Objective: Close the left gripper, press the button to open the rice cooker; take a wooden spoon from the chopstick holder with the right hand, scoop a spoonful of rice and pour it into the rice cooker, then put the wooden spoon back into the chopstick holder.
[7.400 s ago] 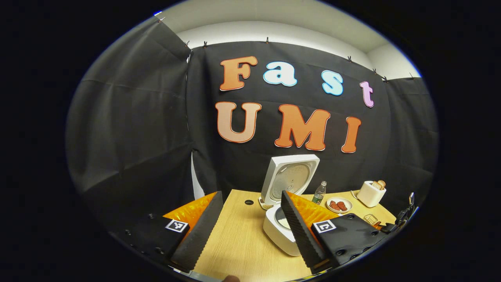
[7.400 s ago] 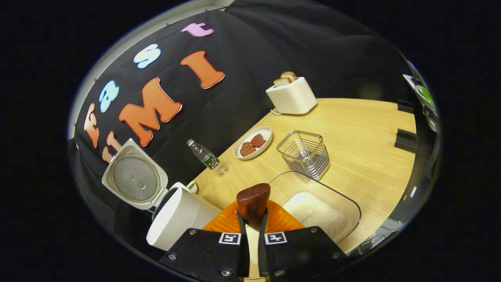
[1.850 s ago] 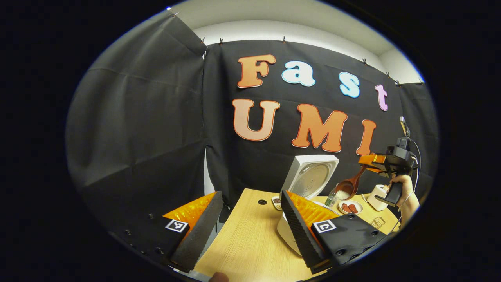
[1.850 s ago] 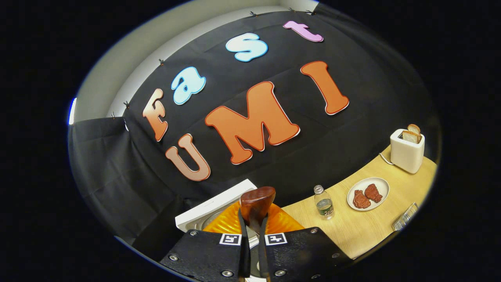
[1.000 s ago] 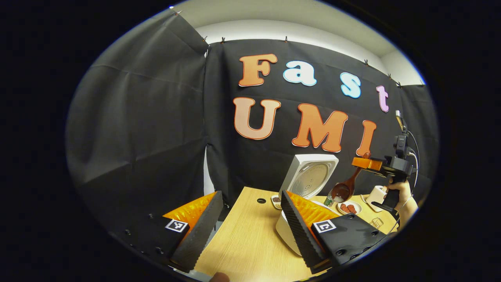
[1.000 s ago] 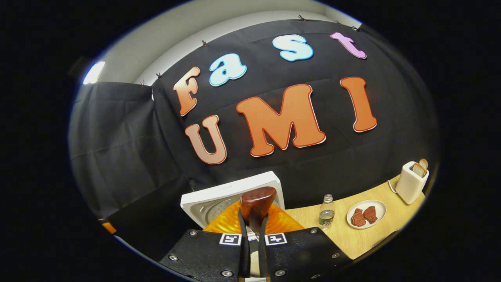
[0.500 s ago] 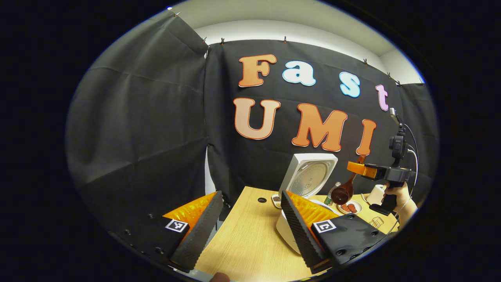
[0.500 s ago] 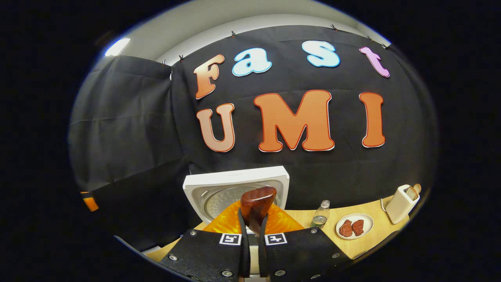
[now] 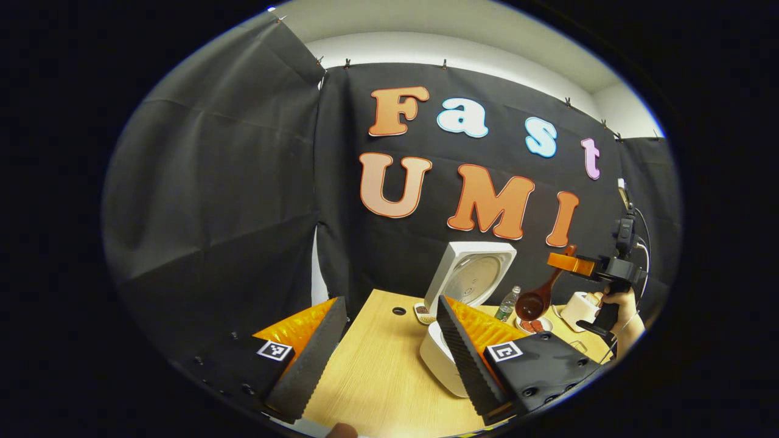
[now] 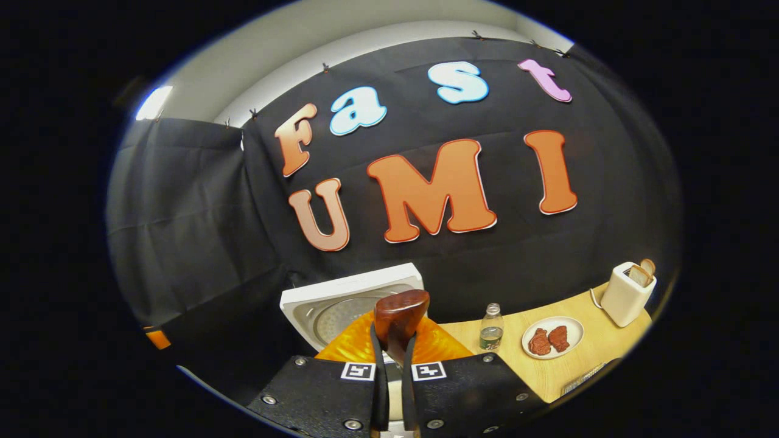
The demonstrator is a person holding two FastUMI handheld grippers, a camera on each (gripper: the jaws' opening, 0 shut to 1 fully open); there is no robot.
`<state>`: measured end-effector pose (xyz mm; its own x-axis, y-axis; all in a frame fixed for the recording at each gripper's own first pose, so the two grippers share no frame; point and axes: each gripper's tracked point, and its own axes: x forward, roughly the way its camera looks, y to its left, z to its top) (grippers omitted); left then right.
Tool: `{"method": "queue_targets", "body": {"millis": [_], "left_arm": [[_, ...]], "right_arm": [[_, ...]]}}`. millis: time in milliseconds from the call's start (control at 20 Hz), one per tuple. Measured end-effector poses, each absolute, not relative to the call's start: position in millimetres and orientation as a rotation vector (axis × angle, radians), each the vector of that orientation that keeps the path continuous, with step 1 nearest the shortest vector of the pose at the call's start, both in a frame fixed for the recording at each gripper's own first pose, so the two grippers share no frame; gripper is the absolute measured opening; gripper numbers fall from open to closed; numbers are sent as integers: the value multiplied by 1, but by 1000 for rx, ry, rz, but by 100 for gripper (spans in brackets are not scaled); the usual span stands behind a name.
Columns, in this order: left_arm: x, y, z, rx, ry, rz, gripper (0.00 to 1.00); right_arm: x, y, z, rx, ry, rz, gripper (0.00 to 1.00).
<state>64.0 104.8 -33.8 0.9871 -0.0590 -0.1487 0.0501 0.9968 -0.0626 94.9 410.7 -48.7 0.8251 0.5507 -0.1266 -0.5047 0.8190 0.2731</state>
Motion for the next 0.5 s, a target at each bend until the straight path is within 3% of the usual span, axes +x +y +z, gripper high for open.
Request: {"method": "queue_targets", "body": {"millis": [500], "left_arm": [[75,82,-18,-29,126,-67,100]], "right_arm": [[111,235,-71,313,219,304,7]]}}
